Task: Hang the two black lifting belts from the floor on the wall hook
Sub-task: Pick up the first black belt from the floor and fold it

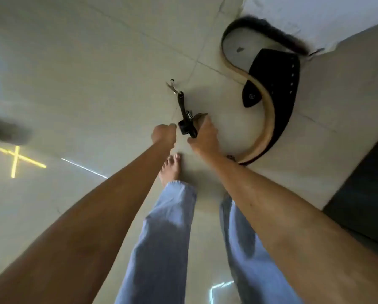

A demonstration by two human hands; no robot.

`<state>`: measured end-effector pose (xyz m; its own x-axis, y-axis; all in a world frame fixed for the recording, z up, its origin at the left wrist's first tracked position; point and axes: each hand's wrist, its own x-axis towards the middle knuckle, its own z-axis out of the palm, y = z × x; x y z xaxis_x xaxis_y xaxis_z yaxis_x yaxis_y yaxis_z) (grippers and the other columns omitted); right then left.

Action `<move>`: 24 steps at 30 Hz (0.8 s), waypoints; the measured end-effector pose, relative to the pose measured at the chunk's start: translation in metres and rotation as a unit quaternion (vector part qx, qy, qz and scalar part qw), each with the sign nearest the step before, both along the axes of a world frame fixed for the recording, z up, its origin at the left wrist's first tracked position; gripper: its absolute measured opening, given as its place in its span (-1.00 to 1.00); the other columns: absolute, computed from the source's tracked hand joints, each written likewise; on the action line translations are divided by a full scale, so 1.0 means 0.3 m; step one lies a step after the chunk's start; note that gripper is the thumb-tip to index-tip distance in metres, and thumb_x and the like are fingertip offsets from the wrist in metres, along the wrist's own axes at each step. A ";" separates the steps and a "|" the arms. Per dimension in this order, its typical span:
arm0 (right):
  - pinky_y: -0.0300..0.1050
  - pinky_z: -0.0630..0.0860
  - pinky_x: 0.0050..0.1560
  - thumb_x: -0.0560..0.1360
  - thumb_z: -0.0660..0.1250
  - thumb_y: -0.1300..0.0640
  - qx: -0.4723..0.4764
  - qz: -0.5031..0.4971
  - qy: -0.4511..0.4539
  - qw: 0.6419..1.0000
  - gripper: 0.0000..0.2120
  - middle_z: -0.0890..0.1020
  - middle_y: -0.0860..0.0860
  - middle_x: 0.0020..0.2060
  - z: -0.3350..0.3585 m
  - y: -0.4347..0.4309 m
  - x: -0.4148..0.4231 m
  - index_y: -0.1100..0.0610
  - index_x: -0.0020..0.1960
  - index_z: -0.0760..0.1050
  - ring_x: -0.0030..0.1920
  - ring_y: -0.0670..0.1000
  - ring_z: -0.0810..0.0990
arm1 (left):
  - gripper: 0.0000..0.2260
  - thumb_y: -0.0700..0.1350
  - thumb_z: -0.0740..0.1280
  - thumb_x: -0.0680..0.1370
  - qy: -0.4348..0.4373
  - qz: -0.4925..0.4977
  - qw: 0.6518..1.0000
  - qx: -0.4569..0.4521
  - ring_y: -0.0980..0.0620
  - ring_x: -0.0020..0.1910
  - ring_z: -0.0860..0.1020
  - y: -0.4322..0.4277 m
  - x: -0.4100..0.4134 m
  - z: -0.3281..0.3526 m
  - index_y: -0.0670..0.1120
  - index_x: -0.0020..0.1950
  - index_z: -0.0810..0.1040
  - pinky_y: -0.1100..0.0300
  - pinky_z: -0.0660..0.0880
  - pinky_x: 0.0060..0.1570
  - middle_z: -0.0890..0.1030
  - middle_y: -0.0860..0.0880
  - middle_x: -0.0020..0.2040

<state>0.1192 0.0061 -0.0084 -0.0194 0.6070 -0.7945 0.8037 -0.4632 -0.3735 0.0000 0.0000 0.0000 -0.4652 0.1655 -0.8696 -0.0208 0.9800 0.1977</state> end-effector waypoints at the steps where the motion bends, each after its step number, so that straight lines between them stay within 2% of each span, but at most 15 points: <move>1: 0.04 0.36 0.33 0.38 0.50 0.15 -0.006 0.010 -0.014 1.000 -0.10 0.40 0.25 0.36 -0.056 0.003 -0.008 0.27 0.53 0.03 0.37 0.24 0.36 | -0.79 -0.11 0.27 0.48 -0.019 0.020 1.000 -0.008 -0.14 -0.25 0.56 -0.012 -0.006 -0.053 -0.14 -0.33 0.49 0.10 0.53 -0.19 0.58 -0.13 -0.28; 4: 0.06 0.39 0.35 0.38 0.51 0.17 -0.037 0.020 -0.020 0.999 0.02 0.36 0.25 0.41 -0.201 0.012 -0.019 0.24 0.57 -0.12 0.38 0.25 0.37 | -0.88 -0.14 0.29 0.50 -0.061 0.035 0.997 -0.029 -0.05 -0.32 0.50 -0.062 -0.010 -0.201 -0.11 -0.23 0.54 0.15 0.47 -0.28 0.55 -0.07 -0.28; 6: 0.07 0.45 0.30 0.45 0.42 0.23 -0.038 0.019 -0.008 0.999 -0.09 0.43 0.24 0.39 -0.255 0.003 -0.030 0.21 0.57 -0.12 0.32 0.25 0.47 | -0.92 -0.14 0.30 0.51 -0.078 0.047 0.995 -0.027 -0.01 -0.31 0.51 -0.100 -0.003 -0.251 -0.11 -0.11 0.57 0.18 0.46 -0.29 0.57 -0.06 -0.25; 7: 0.06 0.46 0.25 0.48 0.37 0.25 -0.029 0.035 -0.012 0.999 -0.22 0.49 0.24 0.34 -0.256 -0.003 -0.034 0.21 0.55 0.01 0.28 0.25 0.52 | -0.93 -0.13 0.31 0.52 -0.088 0.058 0.994 -0.026 -0.01 -0.30 0.51 -0.117 0.000 -0.263 -0.10 -0.08 0.57 0.18 0.46 -0.30 0.57 -0.06 -0.24; 9: 0.00 0.49 0.10 0.53 0.30 0.24 -0.003 0.045 -0.028 0.999 -0.55 0.59 0.23 0.21 -0.208 -0.006 -0.029 0.24 0.39 0.32 0.21 0.26 0.57 | -0.92 -0.11 0.31 0.52 -0.097 0.070 0.992 -0.033 -0.02 -0.35 0.49 -0.141 0.010 -0.229 -0.10 -0.07 0.57 0.18 0.42 -0.34 0.57 -0.07 -0.23; 12: -0.09 0.40 -0.05 0.57 0.26 0.21 0.011 -0.006 -0.039 0.999 -0.78 0.64 0.22 0.11 -0.067 -0.002 0.006 0.24 0.19 0.50 0.16 0.23 0.59 | -0.87 -0.13 0.31 0.52 -0.079 0.065 0.993 -0.051 -0.04 -0.42 0.45 -0.156 0.016 -0.104 -0.17 -0.03 0.60 0.13 0.43 -0.33 0.55 -0.08 -0.32; 14: -0.06 0.44 -0.03 0.58 0.27 0.17 -0.008 -0.012 -0.047 0.999 -0.78 0.65 0.22 0.08 0.027 0.010 0.046 0.25 0.14 0.55 0.14 0.23 0.60 | -0.83 -0.13 0.32 0.50 -0.073 0.073 0.993 -0.049 -0.07 -0.37 0.49 -0.143 0.020 -0.021 -0.19 -0.02 0.61 0.09 0.47 -0.24 0.56 -0.09 -0.32; 17: -0.12 0.43 -0.09 0.55 0.31 0.10 -0.037 -0.038 -0.016 0.998 -0.78 0.69 0.16 0.01 0.147 0.046 0.134 0.20 0.10 0.61 0.05 0.19 0.64 | -0.82 -0.05 0.32 0.51 -0.075 0.059 0.995 -0.022 -0.10 -0.27 0.53 -0.077 0.041 0.100 -0.15 -0.18 0.56 0.11 0.48 -0.25 0.60 -0.13 -0.19; 19: -0.12 0.45 -0.11 0.54 0.32 0.10 -0.041 -0.060 0.017 0.997 -0.79 0.69 0.15 -0.08 0.231 0.061 0.198 0.22 0.03 0.63 -0.02 0.17 0.64 | -0.75 0.02 0.33 0.50 -0.086 0.058 0.995 -0.005 -0.12 -0.23 0.53 -0.019 0.068 0.180 -0.14 -0.24 0.52 0.07 0.49 -0.17 0.59 -0.15 -0.14; 22: 0.12 0.58 0.02 0.51 0.34 0.09 -0.015 -0.100 0.067 0.993 -0.77 0.70 0.19 -0.10 0.419 0.064 0.270 0.25 0.00 0.63 -0.02 0.20 0.66 | -0.65 0.12 0.38 0.45 -0.137 0.098 0.986 0.009 -0.11 -0.12 0.58 0.046 0.135 0.340 -0.17 -0.04 0.54 0.08 0.51 -0.10 0.61 -0.14 -0.08; 24: 0.17 0.57 0.09 0.52 0.32 0.10 0.003 -0.132 0.096 0.987 -0.80 0.70 0.18 -0.07 0.594 0.072 0.297 0.20 0.03 0.62 0.00 0.18 0.66 | -0.58 0.07 0.45 0.42 -0.188 0.167 0.967 0.046 -0.12 -0.07 0.62 0.076 0.191 0.487 -0.21 0.11 0.55 0.02 0.57 0.02 0.63 -0.16 -0.03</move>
<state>0.2085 0.0276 0.1699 -0.0094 0.6163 -0.7874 0.5690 -0.6442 -0.5110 0.0572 0.0229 0.1461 -0.1596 0.1449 -0.9765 -0.4203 0.8851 0.2000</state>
